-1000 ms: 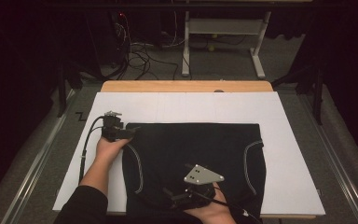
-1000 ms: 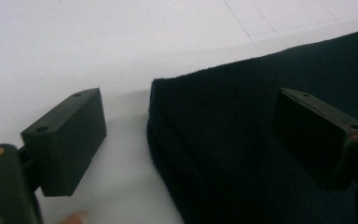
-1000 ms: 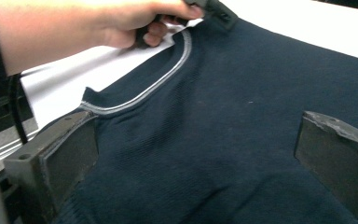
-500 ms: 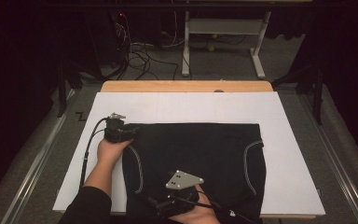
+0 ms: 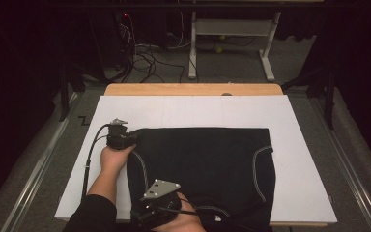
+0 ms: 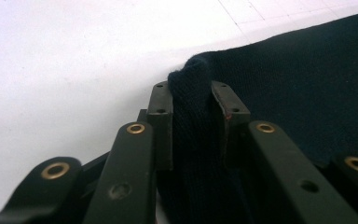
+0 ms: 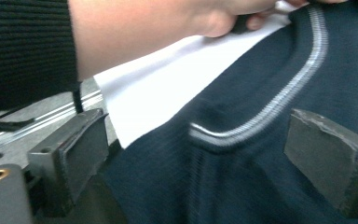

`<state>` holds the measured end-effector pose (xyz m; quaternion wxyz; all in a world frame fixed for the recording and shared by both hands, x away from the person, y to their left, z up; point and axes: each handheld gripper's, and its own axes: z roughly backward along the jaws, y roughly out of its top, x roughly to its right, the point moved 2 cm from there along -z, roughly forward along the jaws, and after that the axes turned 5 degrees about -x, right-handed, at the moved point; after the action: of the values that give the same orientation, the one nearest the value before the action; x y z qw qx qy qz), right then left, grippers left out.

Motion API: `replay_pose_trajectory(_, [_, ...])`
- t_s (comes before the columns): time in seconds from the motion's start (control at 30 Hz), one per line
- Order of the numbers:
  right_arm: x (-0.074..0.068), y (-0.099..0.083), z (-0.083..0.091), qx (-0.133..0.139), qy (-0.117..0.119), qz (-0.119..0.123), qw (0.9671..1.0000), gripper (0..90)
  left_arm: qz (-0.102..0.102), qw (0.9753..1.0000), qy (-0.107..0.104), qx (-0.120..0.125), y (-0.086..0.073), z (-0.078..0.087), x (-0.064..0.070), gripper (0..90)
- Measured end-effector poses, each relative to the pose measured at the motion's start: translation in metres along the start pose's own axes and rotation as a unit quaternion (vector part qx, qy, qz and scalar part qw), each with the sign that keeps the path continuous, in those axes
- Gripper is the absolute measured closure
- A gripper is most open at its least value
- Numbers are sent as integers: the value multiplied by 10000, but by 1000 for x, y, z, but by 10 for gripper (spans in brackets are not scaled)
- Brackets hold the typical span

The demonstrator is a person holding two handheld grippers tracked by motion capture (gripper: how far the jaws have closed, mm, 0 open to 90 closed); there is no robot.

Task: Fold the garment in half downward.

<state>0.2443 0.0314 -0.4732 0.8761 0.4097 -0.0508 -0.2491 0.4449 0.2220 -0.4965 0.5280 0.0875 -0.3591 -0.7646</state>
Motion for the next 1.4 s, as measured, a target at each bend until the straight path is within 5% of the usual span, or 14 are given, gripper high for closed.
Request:
replay_pose_trajectory(0.2, [-8,1,-14,-181,-31,21,9998,97,35,10000,-67,6,0,0,-1,688])
replay_pose_trajectory(0.87, [-19,0,-40,-687,-669,225,9951,73,12,10000,-81,2,0,0,-1,688])
replay_pose_trajectory(1.07, [-25,-1,-42,-777,-1072,406,9904,133,-3,10000,-75,-1,0,0,0,688])
replay_pose_trajectory(1.4, [-21,0,-37,-840,-1194,390,9885,307,-11,10000,-70,-1,-1,0,0,687])
